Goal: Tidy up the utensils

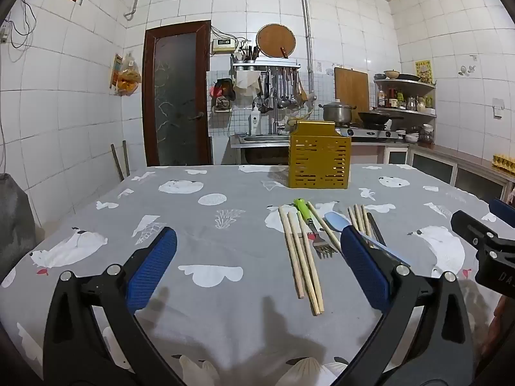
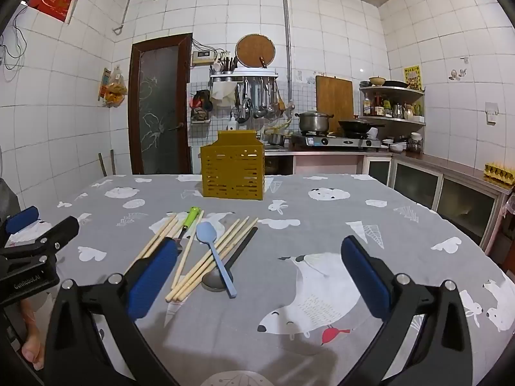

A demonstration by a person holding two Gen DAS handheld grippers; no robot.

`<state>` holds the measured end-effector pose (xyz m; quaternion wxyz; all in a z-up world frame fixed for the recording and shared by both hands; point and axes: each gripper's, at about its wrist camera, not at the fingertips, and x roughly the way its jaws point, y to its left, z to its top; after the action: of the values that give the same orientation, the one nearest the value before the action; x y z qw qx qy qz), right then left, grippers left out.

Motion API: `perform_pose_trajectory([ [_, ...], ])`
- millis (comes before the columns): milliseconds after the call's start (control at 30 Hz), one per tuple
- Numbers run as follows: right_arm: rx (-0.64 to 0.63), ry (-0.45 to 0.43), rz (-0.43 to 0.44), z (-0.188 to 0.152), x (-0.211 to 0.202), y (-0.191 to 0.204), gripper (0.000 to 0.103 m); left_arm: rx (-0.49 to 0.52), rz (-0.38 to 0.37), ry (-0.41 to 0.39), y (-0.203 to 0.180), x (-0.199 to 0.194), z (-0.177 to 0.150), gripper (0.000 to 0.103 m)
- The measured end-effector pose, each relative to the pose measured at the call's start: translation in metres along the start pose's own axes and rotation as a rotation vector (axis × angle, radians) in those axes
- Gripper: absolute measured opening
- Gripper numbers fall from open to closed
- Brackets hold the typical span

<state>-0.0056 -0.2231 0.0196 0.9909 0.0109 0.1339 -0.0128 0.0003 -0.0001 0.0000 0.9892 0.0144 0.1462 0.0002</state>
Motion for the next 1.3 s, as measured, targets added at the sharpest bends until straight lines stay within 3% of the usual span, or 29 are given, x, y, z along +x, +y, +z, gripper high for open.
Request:
perform_pose_trajectory([
  [1300, -0.014, -0.008, -0.009, 0.001, -0.008, 0.001, 0.099, -0.004, -0.002, -0.014, -0.001, -0.005, -0.001, 0.098],
])
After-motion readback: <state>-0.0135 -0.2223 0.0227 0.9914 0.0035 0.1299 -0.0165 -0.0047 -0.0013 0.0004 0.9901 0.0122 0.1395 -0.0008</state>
